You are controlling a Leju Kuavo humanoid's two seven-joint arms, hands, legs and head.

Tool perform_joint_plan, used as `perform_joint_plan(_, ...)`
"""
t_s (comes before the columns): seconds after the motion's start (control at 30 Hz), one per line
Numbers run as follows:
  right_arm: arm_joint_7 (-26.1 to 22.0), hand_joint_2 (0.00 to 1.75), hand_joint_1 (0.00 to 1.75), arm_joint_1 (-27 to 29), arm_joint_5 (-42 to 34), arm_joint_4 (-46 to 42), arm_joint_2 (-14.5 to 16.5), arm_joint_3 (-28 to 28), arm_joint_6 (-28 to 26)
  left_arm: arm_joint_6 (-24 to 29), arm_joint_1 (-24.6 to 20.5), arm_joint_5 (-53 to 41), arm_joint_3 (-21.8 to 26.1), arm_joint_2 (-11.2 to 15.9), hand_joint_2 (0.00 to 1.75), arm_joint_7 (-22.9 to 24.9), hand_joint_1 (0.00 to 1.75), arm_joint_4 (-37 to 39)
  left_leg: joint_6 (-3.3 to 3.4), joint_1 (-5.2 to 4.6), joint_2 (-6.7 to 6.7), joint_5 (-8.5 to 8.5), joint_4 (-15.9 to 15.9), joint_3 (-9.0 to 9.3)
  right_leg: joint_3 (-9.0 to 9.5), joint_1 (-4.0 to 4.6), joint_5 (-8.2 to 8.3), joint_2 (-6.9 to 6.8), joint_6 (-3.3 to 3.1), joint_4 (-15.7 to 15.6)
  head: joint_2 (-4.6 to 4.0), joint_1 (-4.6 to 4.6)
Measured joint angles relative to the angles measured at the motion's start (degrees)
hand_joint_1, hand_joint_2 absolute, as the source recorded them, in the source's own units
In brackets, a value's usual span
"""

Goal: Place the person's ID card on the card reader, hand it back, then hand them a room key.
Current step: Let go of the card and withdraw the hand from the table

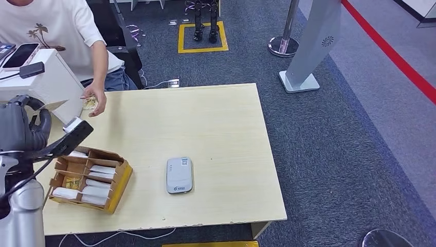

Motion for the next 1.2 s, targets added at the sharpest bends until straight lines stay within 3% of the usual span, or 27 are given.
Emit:
perform_joint_plan(0.17,0.0,0.0,0.0,0.0,0.3,0.1,0.0,0.7,0.4,-2.8,-7.9,7.8,5.1,-5.1,1.75,-0.3,1.75,6.9,0.0,0.01,0.06,0.0,0.0,0.0,-0.05,-0.02,0.0,0.07,-0.01,0.0,0.0,-0.01)
perform_joint_plan(0.37,0.0,0.0,0.0,0.0,0.4,0.3,0.0,1.2,0.5,-4.2,-13.9,15.0,11.0,-8.9,1.75,-0.8,1.75,16.2,0.0,0.03,0.08,0.0,0.0,-0.02,-0.09,-0.01,0.0,0.12,-0.01,0.0,0.0,-0.03)
perform_joint_plan(0.6,0.0,0.0,0.0,0.1,0.5,0.4,0.0,1.4,1.0,-4.2,-18.1,20.1,16.1,-10.5,1.75,-1.4,1.75,24.9,0.0,0.02,0.16,0.0,0.0,-0.02,-0.1,-0.01,0.0,0.21,-0.01,0.0,0.0,-0.03)
perform_joint_plan(0.87,0.1,0.0,0.0,0.2,0.5,0.4,0.0,1.5,0.9,-4.2,-18.9,21.5,17.2,-11.7,1.75,-2.1,1.75,28.3,-0.01,0.01,0.2,-0.02,0.0,-0.04,-0.12,-0.02,0.0,0.26,-0.01,0.0,0.0,-0.03)
perform_joint_plan(0.9,0.1,0.0,0.0,0.2,0.5,0.4,0.0,1.5,0.8,-4.2,-18.8,21.8,17.2,-11.7,1.75,-2.2,1.67,28.5,-0.01,0.01,0.2,-0.02,0.0,-0.04,-0.12,-0.02,0.0,0.27,-0.01,0.0,0.0,-0.03)
perform_joint_plan(1.0,0.1,0.0,0.0,0.2,0.5,0.4,0.0,1.5,0.7,-4.3,-18.7,22.4,17.3,-11.9,1.75,-2.3,0.72,28.6,-0.01,0.01,0.21,-0.03,0.0,-0.06,-0.14,-0.02,-0.01,0.27,-0.01,0.0,0.0,-0.03)
perform_joint_plan(1.03,0.1,0.0,0.0,0.2,0.5,0.4,0.0,1.5,0.7,-4.3,-18.7,22.6,17.3,-12.0,1.75,-2.3,0.49,28.6,-0.01,0.01,0.21,-0.03,0.0,-0.06,-0.14,-0.02,-0.01,0.27,-0.01,0.0,0.0,-0.03)
perform_joint_plan(1.07,0.1,0.0,0.0,0.2,0.5,0.4,0.0,1.5,0.7,-4.3,-18.6,22.7,17.3,-12.1,1.75,-2.3,0.49,28.6,-0.01,0.01,0.2,-0.03,0.0,-0.06,-0.15,-0.02,-0.01,0.27,-0.01,0.0,0.0,-0.02)
perform_joint_plan(1.13,0.1,0.0,0.0,0.2,0.5,0.4,0.0,1.5,0.7,-4.3,-18.5,23.1,17.3,-12.3,1.75,-2.3,0.24,28.6,-0.01,0.01,0.2,-0.03,0.0,-0.07,-0.15,-0.02,-0.01,0.27,-0.01,0.0,0.0,-0.02)
perform_joint_plan(1.2,0.1,0.0,0.0,0.2,0.5,0.4,0.0,1.5,0.6,-4.3,-18.4,23.3,17.3,-12.5,0.87,-2.3,0.0,28.6,-0.01,0.01,0.21,-0.02,0.0,-0.07,-0.14,-0.02,0.0,0.27,-0.01,0.0,0.0,-0.03)
